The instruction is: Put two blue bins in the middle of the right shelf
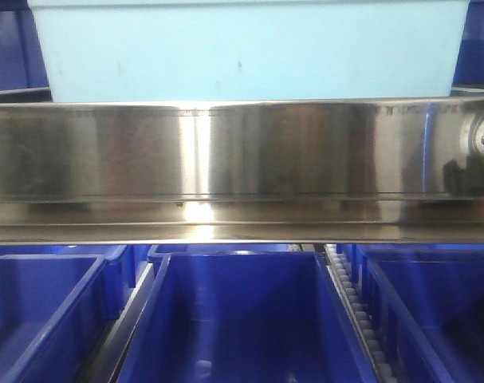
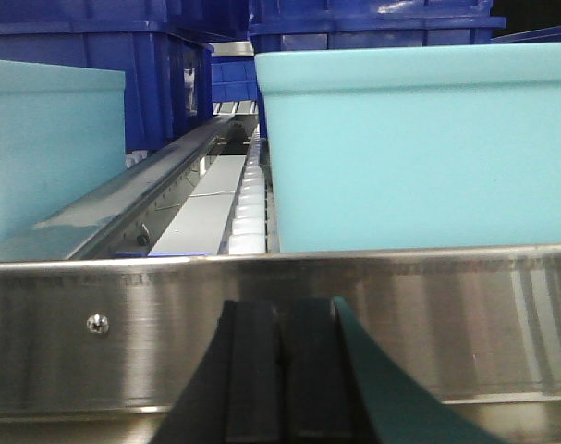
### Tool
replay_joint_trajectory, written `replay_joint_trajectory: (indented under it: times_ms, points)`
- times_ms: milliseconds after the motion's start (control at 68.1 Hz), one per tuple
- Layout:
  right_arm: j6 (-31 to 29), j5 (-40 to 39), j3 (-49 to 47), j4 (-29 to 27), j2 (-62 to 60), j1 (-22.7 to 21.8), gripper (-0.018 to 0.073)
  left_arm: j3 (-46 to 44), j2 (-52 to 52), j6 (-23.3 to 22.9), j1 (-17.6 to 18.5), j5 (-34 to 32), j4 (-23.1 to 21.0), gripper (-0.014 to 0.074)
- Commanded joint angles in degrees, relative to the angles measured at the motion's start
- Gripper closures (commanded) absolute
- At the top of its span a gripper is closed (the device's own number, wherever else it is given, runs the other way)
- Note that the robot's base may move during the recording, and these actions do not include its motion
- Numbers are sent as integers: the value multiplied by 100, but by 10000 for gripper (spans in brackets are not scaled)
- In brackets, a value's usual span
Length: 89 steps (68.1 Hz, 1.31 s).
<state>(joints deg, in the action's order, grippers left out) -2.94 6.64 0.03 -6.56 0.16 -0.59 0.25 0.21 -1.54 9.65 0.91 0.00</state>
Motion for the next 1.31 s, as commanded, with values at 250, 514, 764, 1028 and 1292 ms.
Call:
replay_joint_trajectory:
  times_ms: [250, 514, 764, 1028, 1292]
  points:
    - [-6, -113, -3, -4, -16, 2, 721, -25, -21, 6, 25, -91, 0, 708]
    - [-6, -113, -3, -4, -16, 2, 721, -25, -21, 6, 26, -204, 0, 708]
    - [-6, -458, -3, -4, -16, 1, 721, -25, -21, 6, 26, -393, 0, 708]
    - [-6, -1253, -113, -4, -16, 1, 721, -168, -21, 6, 26, -947, 0, 708]
    - [-6, 766, -2203, -4, 199, 1, 598, -2193, 406, 6, 26, 1058, 194, 511]
